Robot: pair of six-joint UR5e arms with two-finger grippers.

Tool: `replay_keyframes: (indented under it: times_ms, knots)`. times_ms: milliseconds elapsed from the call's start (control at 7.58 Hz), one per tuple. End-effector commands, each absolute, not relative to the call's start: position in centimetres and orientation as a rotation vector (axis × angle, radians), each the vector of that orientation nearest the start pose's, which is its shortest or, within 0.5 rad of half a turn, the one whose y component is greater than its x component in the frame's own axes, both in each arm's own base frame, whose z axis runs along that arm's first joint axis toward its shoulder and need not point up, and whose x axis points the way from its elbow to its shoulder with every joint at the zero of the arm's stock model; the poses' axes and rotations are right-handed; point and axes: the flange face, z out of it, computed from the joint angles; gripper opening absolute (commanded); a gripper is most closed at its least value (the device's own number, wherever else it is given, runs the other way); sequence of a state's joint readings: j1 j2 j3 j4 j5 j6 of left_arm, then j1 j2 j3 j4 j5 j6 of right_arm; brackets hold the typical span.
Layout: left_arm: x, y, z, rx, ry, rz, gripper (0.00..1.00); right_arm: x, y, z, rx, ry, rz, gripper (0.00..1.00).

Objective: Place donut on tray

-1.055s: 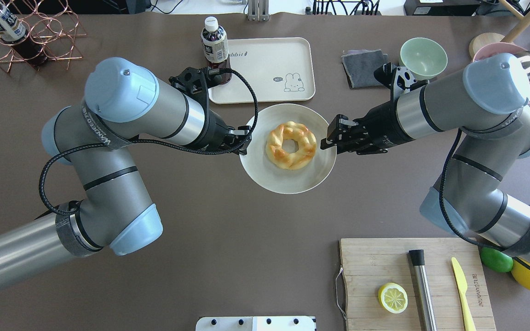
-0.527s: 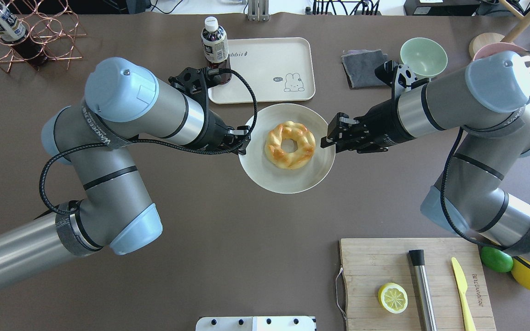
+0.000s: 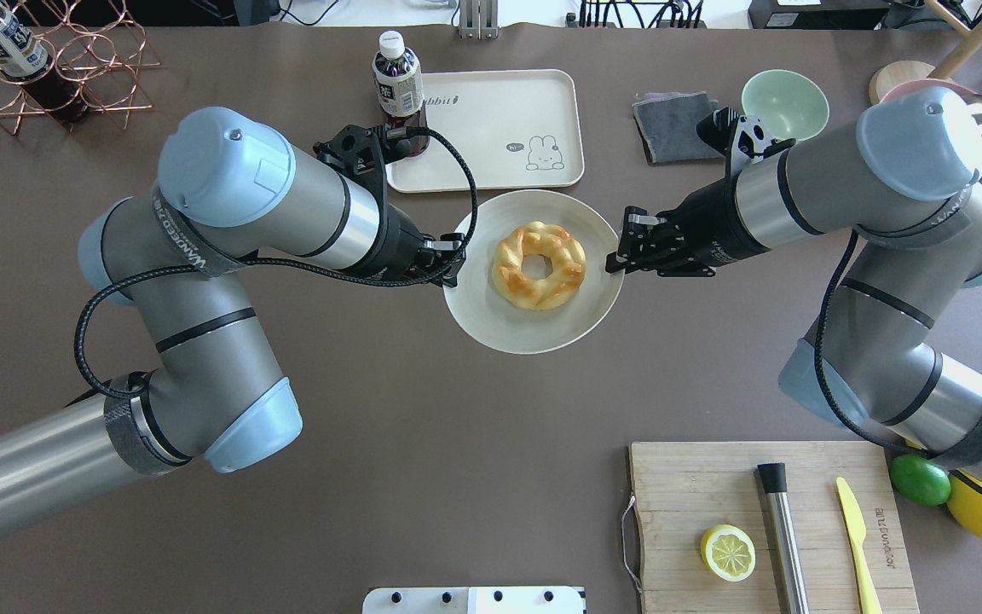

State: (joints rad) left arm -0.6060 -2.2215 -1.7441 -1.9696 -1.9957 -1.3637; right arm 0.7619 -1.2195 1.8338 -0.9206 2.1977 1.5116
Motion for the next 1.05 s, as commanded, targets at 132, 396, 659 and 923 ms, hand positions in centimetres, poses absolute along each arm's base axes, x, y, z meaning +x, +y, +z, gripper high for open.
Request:
replay_keyframes:
  times_ms: [132,396,659,923]
  knots:
    - [47.8,-44.1,15.0,0.136,1.249,-0.082,0.49,-36.2,-45.4,26.7,-0.012,-1.301,0.218,0.04]
    - [49.1,-43.1,15.5,0.143,1.269,-0.052,0.98,-36.3,-45.4,26.5,-0.002,-1.301,0.221,0.0]
    - [49.0,-43.3,15.5,0.146,1.27,-0.054,0.98,-36.6,-45.4,26.3,0.01,-1.304,0.219,0.0]
    - [48.6,-43.7,15.5,0.148,1.27,-0.065,0.98,-36.5,-45.6,26.6,0.019,-1.298,0.215,0.0]
